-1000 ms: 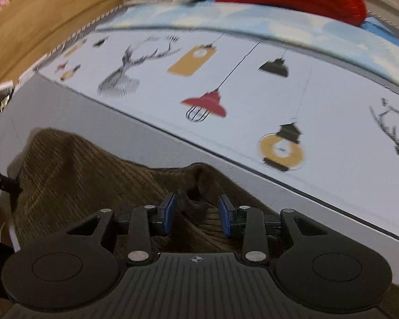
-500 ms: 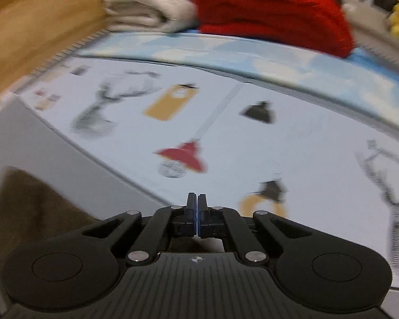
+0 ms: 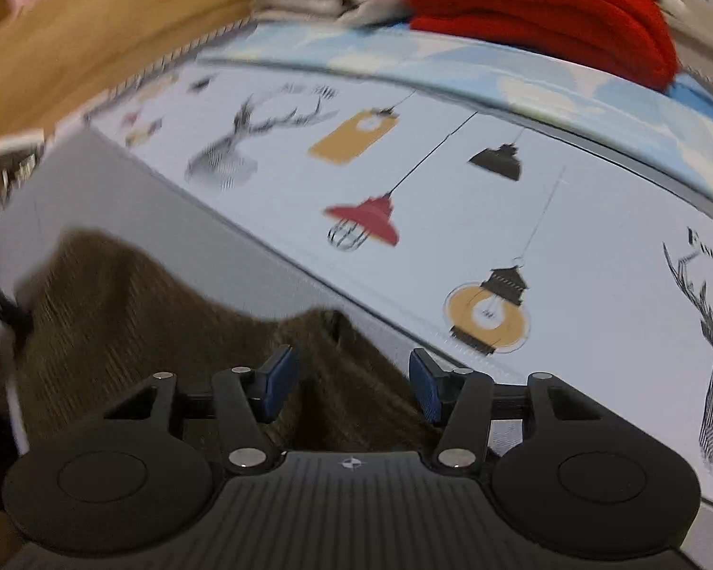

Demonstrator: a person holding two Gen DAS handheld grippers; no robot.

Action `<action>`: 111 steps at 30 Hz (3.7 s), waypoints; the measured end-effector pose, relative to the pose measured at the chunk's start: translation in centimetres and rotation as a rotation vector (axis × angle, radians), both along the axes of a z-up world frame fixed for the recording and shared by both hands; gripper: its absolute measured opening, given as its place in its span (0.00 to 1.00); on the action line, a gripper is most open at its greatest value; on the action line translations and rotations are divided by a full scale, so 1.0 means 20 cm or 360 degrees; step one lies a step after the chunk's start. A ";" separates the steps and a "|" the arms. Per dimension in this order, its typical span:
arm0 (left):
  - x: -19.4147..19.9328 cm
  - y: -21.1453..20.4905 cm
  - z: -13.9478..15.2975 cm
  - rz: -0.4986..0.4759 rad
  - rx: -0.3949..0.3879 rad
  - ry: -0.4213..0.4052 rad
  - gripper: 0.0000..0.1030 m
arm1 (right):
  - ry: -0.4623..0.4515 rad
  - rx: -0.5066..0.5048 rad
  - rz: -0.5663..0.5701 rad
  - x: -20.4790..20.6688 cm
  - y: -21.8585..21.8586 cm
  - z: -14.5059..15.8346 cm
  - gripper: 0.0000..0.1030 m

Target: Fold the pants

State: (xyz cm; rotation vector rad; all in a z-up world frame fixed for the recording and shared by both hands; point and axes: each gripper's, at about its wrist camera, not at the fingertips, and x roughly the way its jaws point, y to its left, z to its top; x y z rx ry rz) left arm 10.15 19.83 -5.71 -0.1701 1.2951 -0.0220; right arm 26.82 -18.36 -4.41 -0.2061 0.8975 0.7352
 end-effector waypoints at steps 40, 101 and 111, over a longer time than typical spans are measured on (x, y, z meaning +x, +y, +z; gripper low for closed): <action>0.17 -0.66 0.38 -0.0111 0.0185 -0.0416 0.39 | -0.0366 0.0217 -0.1505 -0.43 -1.26 0.36 0.36; 0.11 -0.58 0.37 -0.0084 0.0231 -0.0406 0.41 | -0.0558 -0.0427 -0.0156 -1.01 0.16 -0.07 0.19; 0.11 -0.59 0.37 -0.0103 0.0224 -0.0414 0.41 | -0.0764 -0.0558 0.0128 -1.21 0.24 -0.05 0.19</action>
